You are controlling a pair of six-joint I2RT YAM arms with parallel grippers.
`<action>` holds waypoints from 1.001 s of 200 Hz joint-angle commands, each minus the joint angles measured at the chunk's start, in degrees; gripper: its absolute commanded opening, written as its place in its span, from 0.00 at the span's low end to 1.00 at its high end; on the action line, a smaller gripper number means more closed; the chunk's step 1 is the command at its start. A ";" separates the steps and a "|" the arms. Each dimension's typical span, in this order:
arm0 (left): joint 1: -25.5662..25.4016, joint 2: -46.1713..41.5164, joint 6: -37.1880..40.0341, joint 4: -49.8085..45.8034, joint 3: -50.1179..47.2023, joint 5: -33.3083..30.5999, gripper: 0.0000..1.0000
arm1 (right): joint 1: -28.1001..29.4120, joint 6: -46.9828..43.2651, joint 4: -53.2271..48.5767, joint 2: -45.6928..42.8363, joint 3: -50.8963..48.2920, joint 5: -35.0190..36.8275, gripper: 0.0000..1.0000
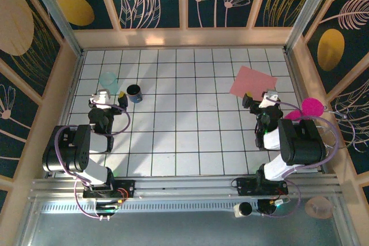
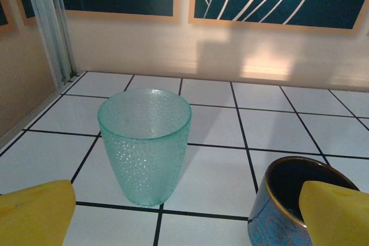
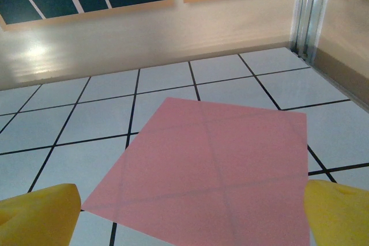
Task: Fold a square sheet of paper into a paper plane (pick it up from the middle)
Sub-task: Move the square sheet of paper to the center of the table.
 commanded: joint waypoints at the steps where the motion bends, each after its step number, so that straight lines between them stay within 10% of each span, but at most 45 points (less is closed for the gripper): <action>1: 0.20 0.00 -1.11 4.56 -1.36 -1.02 0.99 | 0.21 0.31 1.63 0.14 0.28 1.55 0.99; 47: 0.24 -7.48 -3.00 6.16 -6.01 -6.91 0.99 | 3.88 -3.19 -4.40 -4.45 1.75 4.90 0.99; 117: 0.20 -27.29 -18.17 -27.44 0.79 -14.98 0.99 | 22.18 -11.37 -32.03 -5.05 18.57 19.94 0.99; 200: 0.20 -29.84 -28.72 -47.72 11.89 6.91 0.99 | 24.15 16.92 -66.58 0.18 41.14 19.31 0.99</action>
